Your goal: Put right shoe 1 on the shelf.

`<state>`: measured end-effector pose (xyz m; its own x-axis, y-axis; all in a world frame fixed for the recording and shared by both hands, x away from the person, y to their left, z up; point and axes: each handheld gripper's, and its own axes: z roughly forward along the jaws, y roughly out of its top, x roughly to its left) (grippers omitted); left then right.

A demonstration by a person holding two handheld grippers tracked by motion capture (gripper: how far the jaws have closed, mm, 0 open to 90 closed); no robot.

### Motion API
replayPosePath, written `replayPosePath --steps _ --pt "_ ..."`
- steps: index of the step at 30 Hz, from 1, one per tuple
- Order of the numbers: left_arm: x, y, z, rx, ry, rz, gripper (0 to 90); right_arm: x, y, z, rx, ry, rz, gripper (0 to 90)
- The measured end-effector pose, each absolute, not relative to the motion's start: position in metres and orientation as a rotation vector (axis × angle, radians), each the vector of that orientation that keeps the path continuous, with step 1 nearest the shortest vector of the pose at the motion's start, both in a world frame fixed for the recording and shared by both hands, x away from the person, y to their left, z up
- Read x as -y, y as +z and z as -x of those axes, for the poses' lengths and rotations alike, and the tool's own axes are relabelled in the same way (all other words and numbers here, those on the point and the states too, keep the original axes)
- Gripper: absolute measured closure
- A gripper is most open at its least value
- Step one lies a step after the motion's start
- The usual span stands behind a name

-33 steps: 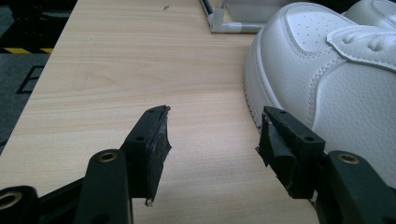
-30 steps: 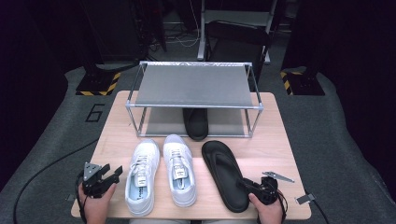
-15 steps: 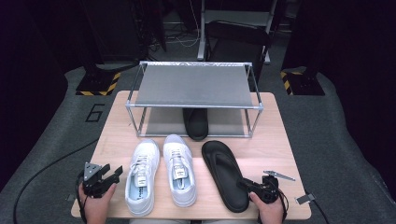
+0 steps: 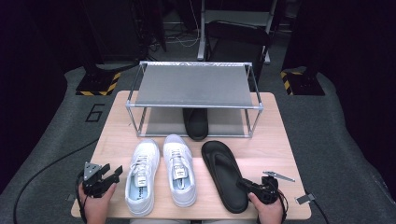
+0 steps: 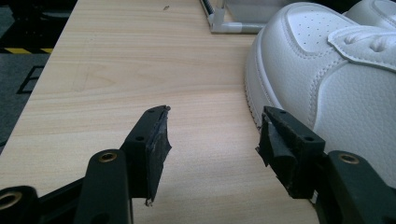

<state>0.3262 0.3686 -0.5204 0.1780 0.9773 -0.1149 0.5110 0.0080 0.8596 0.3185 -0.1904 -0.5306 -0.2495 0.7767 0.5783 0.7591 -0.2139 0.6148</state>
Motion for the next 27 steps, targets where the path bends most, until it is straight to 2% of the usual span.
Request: replayPosePath --steps 27 --pt "-0.3680 -0.5207 -0.3266 -1.443 0.717 -1.610 42.0 0.1921 -0.5263 -0.3130 -1.901 1.529 -1.915 64.9"
